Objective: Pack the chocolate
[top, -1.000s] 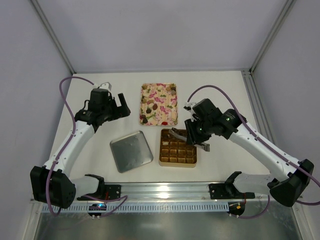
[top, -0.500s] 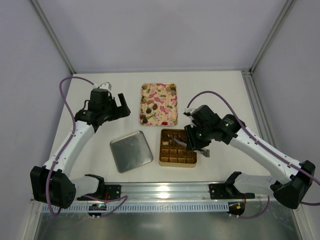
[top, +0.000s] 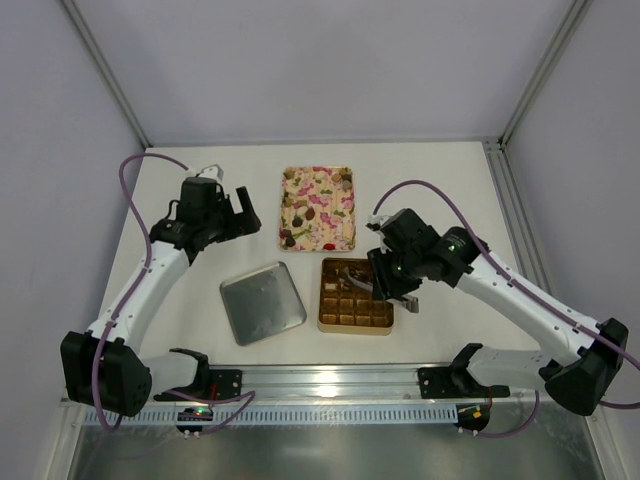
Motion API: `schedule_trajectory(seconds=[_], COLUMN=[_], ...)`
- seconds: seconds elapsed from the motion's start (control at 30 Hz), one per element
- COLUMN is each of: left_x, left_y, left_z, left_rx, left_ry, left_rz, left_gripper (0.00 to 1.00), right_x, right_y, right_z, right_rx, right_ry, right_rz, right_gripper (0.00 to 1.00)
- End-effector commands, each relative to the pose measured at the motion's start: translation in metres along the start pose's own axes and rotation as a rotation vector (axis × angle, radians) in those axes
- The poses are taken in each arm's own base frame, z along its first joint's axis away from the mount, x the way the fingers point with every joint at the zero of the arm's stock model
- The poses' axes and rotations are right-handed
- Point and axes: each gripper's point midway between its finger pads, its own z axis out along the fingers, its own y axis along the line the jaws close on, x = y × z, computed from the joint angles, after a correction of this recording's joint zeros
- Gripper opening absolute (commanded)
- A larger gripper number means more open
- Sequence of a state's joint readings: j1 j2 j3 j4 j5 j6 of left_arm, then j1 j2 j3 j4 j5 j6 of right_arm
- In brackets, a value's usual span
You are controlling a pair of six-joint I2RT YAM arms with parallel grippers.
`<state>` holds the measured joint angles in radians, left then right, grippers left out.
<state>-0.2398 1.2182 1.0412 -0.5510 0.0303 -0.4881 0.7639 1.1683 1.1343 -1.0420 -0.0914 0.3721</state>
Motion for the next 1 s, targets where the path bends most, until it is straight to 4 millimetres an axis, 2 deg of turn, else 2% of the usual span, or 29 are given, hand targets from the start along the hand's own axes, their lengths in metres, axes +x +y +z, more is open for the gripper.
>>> schedule_trajectory(seconds=[0.0, 0.07, 0.13, 0.17, 0.2, 0.23, 0.27, 0.3, 0.33, 0.37, 0.5, 0.53, 0.57, 0.63, 0.7, 0.73, 0.77, 0.97], left_x=[-0.012, -0.012, -0.012, -0.012, -0.012, -0.011, -0.012, -0.011, -0.010, -0.011, -0.010, -0.009, -0.010, -0.010, -0.009, -0.009, -0.010, -0.008], left_y=[-0.005, -0.004, -0.005, -0.005, -0.004, -0.004, -0.004, -0.004, -0.004, -0.004, -0.003, -0.004, -0.004, -0.003, -0.003, -0.003, -0.003, -0.002], left_z=[-0.002, -0.002, -0.002, -0.002, -0.001, -0.001, -0.001, -0.001, -0.001, -0.001, 0.001, 0.001, 0.001, 0.001, 0.002, 0.002, 0.002, 0.003], left_rx=[0.011, 0.011, 0.012, 0.012, 0.010, 0.010, 0.010, 0.008, 0.009, 0.009, 0.007, 0.008, 0.007, 0.006, 0.005, 0.003, 0.004, 0.001], left_ry=[-0.028, -0.030, -0.026, -0.026, -0.025, -0.024, -0.025, -0.023, -0.022, -0.022, -0.017, -0.016, -0.018, -0.017, -0.014, -0.013, -0.015, -0.009], left_rz=[0.015, 0.014, 0.015, 0.016, 0.015, 0.015, 0.015, 0.015, 0.014, 0.015, 0.015, 0.014, 0.013, 0.016, 0.014, 0.013, 0.013, 0.015], left_gripper=[1.00, 1.00, 1.00, 1.00, 1.00, 1.00, 1.00, 1.00, 1.00, 1.00, 1.00, 1.00, 1.00, 1.00, 1.00, 1.00, 1.00, 1.00], right_x=[-0.033, -0.051, -0.067, -0.082, -0.092, -0.101, -0.117, -0.125, -0.132, -0.146, -0.176, -0.189, -0.191, -0.204, -0.207, -0.214, -0.215, -0.219], right_y=[0.007, 0.009, 0.007, 0.011, 0.011, 0.007, 0.008, 0.007, 0.001, 0.002, -0.011, -0.010, -0.013, -0.010, -0.012, -0.009, -0.011, -0.011], right_z=[-0.015, -0.022, -0.015, -0.018, -0.016, -0.004, -0.008, -0.005, 0.009, 0.007, 0.025, 0.022, 0.036, 0.039, 0.057, 0.056, 0.067, 0.090], right_rx=[0.010, 0.016, 0.024, 0.014, 0.013, 0.026, 0.021, 0.023, 0.034, 0.033, 0.065, 0.062, 0.073, 0.069, 0.071, 0.065, 0.068, 0.059], right_ry=[-0.099, -0.129, -0.120, -0.147, -0.153, -0.130, -0.157, -0.159, -0.129, -0.154, -0.138, -0.162, -0.133, -0.142, -0.104, -0.118, -0.097, -0.064], right_rz=[-0.023, -0.046, -0.048, -0.065, -0.066, -0.060, -0.072, -0.070, -0.058, -0.067, -0.059, -0.061, -0.059, -0.066, -0.062, -0.067, -0.061, -0.053], right_gripper=[0.43, 0.43, 0.43, 0.43, 0.43, 0.43, 0.43, 0.43, 0.43, 0.43, 0.43, 0.43, 0.43, 0.43, 0.43, 0.43, 0.43, 0.44])
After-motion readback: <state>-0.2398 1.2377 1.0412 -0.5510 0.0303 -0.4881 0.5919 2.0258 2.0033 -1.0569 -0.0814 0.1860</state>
